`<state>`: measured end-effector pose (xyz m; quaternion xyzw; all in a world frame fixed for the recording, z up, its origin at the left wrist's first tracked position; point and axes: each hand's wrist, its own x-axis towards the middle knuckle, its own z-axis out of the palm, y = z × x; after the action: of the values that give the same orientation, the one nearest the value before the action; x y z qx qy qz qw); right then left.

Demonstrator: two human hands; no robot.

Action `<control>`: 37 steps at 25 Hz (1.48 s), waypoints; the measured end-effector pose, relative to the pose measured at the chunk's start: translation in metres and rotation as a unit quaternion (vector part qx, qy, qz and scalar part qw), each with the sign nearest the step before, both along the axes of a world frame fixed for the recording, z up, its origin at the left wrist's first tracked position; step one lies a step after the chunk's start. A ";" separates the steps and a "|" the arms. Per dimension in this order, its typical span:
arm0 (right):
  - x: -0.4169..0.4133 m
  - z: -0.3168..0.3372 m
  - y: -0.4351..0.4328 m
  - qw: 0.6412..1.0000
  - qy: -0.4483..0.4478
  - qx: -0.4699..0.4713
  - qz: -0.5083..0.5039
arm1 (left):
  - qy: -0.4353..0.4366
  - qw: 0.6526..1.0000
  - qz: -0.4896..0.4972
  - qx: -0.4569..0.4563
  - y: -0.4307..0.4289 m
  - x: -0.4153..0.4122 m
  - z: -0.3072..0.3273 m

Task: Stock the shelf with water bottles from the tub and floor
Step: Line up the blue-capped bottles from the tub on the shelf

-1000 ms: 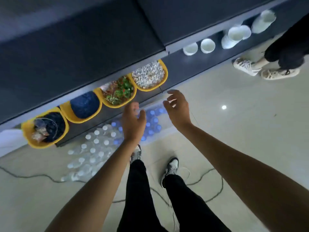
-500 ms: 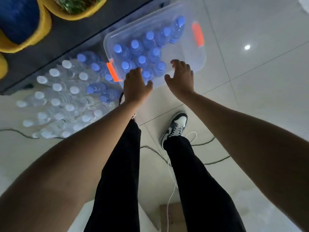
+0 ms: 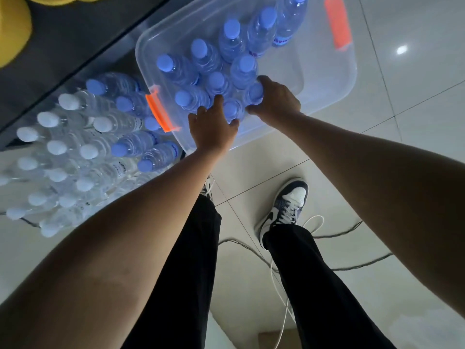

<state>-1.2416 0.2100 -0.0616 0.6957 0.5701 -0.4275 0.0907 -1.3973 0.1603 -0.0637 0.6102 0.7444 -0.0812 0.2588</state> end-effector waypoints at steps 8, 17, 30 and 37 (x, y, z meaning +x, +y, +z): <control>0.011 0.052 -0.009 0.996 0.026 0.046 -0.078 | -0.151 0.980 0.129 0.034 0.003 0.008 0.060; 0.049 0.276 0.021 0.981 0.048 0.147 -0.119 | -0.286 0.927 0.189 0.150 0.036 0.041 0.269; 0.034 0.768 0.043 0.939 0.069 0.331 -0.066 | -0.408 0.824 0.104 0.380 0.071 0.007 0.735; -0.032 0.935 0.093 0.902 0.093 0.422 0.014 | -0.424 0.787 0.076 0.442 0.103 -0.081 0.895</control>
<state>-1.2741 0.3030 0.8730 0.6181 0.7126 -0.2085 -0.2583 -1.4780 0.2634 0.8318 0.5724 0.5585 0.5431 0.2557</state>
